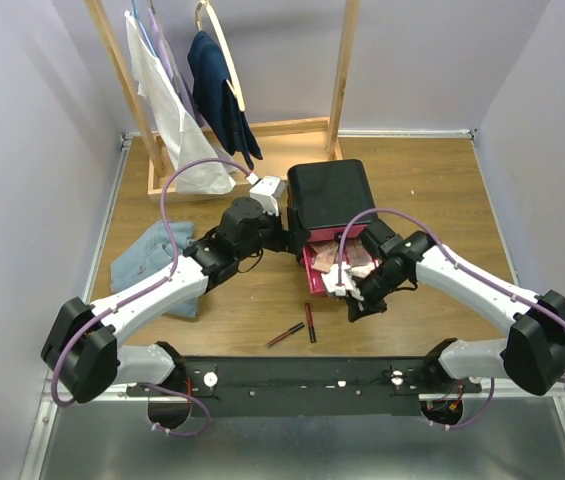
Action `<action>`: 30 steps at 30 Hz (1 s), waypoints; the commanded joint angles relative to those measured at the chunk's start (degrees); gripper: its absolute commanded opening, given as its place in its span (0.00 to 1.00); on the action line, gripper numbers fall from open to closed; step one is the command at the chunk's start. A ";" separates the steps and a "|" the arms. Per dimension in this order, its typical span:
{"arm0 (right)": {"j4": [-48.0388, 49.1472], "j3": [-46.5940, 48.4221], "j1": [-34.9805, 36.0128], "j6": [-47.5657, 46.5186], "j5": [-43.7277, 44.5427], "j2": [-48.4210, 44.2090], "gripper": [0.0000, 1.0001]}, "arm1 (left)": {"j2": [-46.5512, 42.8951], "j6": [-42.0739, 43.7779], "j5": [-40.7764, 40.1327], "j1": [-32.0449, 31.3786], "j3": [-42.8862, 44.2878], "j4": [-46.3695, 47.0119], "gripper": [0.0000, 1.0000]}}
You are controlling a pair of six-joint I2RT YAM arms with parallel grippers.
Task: Organize the makeup
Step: Close the drawer in the storage box.
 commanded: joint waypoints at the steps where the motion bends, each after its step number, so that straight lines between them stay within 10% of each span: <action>1: 8.84 -5.72 1.23 3.21 7.17 -1.48 0.08 | -4.21 1.31 -3.65 0.21 -1.09 -2.12 0.86; 30: 42.08 -3.88 2.64 29.04 29.85 0.10 0.29 | -14.32 0.87 -8.31 0.38 -6.54 -5.12 0.91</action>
